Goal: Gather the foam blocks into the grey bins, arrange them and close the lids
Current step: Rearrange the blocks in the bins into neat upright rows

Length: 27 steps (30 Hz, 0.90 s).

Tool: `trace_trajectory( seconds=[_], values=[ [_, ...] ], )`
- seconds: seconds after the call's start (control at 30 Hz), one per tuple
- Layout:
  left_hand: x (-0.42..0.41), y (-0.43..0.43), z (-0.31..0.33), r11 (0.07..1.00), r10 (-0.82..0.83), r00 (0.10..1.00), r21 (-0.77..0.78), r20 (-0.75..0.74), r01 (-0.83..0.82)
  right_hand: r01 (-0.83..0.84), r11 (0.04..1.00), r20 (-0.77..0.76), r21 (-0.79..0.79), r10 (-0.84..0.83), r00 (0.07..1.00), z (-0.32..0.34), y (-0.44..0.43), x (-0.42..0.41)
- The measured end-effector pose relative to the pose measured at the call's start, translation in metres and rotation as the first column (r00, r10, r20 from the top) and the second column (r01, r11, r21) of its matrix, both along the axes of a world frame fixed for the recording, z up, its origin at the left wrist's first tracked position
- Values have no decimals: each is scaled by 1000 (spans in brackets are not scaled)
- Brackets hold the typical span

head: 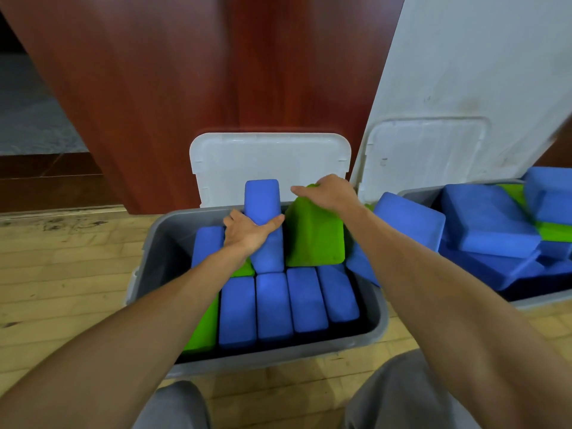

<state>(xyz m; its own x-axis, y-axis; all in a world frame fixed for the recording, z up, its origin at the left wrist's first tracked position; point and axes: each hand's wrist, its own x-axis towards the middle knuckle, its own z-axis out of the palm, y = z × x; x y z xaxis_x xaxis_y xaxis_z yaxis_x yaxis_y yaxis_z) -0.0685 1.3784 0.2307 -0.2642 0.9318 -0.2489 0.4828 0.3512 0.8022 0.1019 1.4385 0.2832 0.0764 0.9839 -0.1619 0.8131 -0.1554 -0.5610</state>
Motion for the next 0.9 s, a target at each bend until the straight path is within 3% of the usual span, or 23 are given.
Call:
trace_trajectory(
  seconds=[0.13, 0.27, 0.37, 0.47, 0.57, 0.63, 0.77, 0.9],
  values=[
    [-5, 9, -18, 998, -47, 998, -45, 33, 48, 37, 999, -378, -22, -43, 925, -18, 17, 0],
    [-15, 14, -36, 999, 5, 982, -36, 189, 2, -41, 969, -628, -245, -127, 768, -36, 6, 5],
    [-16, 9, -44, 1000, 22, 931, -15, 364, -18, -66, 968, -518, -242, -71, 853, -42, 0, 1],
    [-19, 6, -50, 999, -52, 931, 28, 362, 45, 39, 999, -238, -19, -42, 970, -40, 0, -4],
    [-24, 8, -51, 996, -80, 954, 52, 288, 68, 70, 996, -139, 54, -62, 988, -42, 0, -5],
    [-28, 11, -53, 998, -53, 964, 36, 259, 45, 43, 999, -178, -8, -44, 983, -46, 2, -5],
    [-27, 17, -59, 998, -52, 976, -14, 212, 57, -55, 938, -467, -343, -120, 876, -61, -4, -6],
    [-21, 22, -71, 997, -47, 981, -49, 190, 57, -20, 956, -402, -293, -104, 910, -75, -1, -11]
  ],
)
